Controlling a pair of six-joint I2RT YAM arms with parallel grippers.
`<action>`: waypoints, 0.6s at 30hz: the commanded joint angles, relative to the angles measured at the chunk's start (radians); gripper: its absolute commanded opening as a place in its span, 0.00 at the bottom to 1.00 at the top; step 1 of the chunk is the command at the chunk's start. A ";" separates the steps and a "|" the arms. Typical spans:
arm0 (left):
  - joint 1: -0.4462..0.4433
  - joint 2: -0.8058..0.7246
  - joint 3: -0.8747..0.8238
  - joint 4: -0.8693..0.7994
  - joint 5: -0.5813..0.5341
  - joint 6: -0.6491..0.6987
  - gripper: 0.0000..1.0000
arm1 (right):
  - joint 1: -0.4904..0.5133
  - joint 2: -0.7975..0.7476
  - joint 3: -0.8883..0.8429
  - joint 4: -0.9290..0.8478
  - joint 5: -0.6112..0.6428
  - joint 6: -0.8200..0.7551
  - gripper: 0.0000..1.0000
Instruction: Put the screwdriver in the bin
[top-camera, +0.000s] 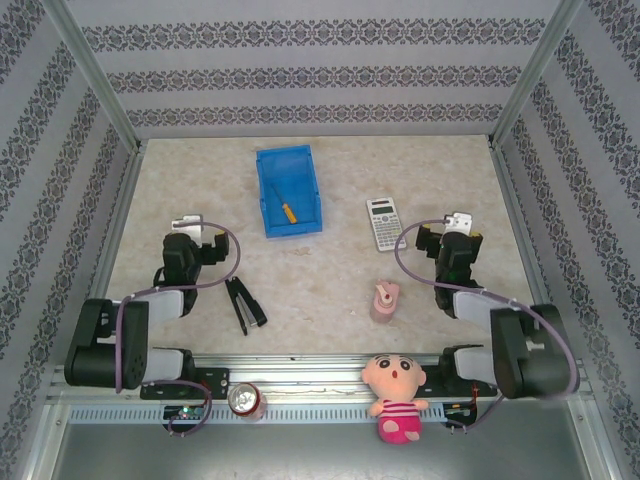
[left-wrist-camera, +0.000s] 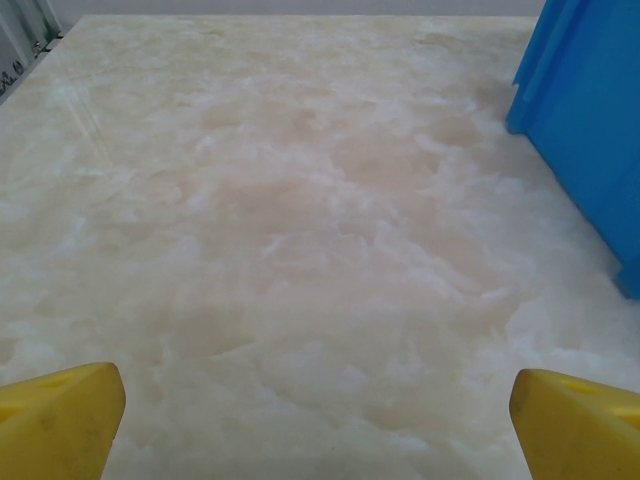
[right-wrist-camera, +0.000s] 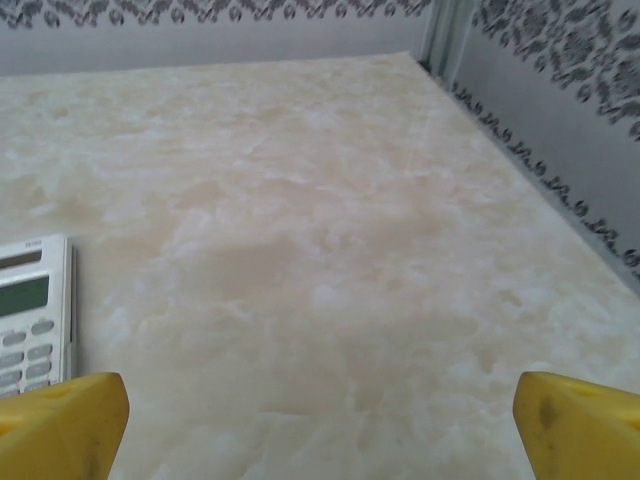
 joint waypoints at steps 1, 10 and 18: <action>0.014 0.048 -0.002 0.217 -0.017 -0.006 0.99 | -0.015 0.080 -0.003 0.242 -0.073 -0.032 0.98; 0.016 0.230 -0.033 0.427 0.024 0.009 0.99 | -0.032 0.231 0.066 0.268 -0.116 -0.025 0.98; 0.016 0.242 0.090 0.218 0.024 0.008 0.99 | -0.025 0.233 0.067 0.262 -0.102 -0.032 0.98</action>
